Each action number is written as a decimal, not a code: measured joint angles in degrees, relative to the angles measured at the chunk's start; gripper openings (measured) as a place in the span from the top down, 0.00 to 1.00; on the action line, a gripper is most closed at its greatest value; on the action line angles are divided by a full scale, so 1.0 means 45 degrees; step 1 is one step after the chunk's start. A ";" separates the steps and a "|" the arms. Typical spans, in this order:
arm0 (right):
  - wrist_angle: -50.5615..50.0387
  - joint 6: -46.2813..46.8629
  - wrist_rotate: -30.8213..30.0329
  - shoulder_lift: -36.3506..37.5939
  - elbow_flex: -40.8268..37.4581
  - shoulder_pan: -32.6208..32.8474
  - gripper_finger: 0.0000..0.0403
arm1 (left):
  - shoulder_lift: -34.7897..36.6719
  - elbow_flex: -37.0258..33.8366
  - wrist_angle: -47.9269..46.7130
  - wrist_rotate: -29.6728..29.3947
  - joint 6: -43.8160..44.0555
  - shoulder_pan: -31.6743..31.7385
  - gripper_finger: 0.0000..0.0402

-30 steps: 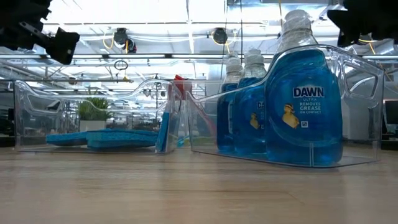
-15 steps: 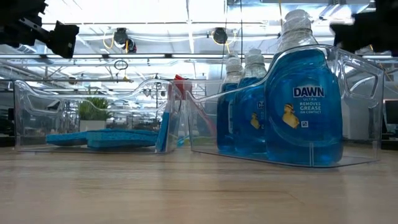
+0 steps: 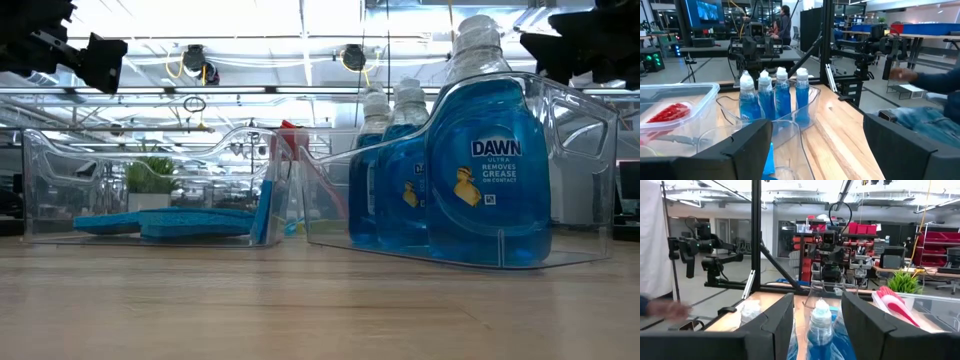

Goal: Pick & Place Kitchen Sink Supplies
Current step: Return to Home Position

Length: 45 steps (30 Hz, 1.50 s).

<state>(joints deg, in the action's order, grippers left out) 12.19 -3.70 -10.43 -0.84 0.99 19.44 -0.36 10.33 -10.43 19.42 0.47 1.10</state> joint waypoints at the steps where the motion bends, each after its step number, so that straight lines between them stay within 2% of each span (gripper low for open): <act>1: -0.0050 -0.0005 0.0003 -0.0002 -0.0007 0.0000 0.61 | 0.0000 0.0000 0.0040 0.0000 0.0000 0.0000 0.23; 6: -0.0050 -0.0002 0.0003 -0.0005 -0.0015 0.0000 0.61 | 0.0000 0.0000 0.0019 -0.0001 0.0003 -0.0005 0.24; 18: -0.0050 -0.0023 0.0003 -0.0005 -0.0029 0.0000 0.61 | 0.0000 0.0000 0.0002 -0.0010 0.0000 -0.0005 0.19; 32: -0.0050 -0.0034 0.0003 -0.0005 -0.0034 0.0000 0.61 | 0.0000 0.0000 -0.0003 -0.0015 0.0001 -0.0003 0.25; 45: -0.0053 -0.0034 0.0003 -0.0005 -0.0044 0.0000 0.61 | 0.0000 0.0000 -0.0003 -0.0015 0.0000 -0.0004 0.19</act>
<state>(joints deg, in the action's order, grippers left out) 11.96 -3.85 -10.41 -0.86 0.80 19.44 -0.36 10.33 -10.44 19.35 0.47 1.08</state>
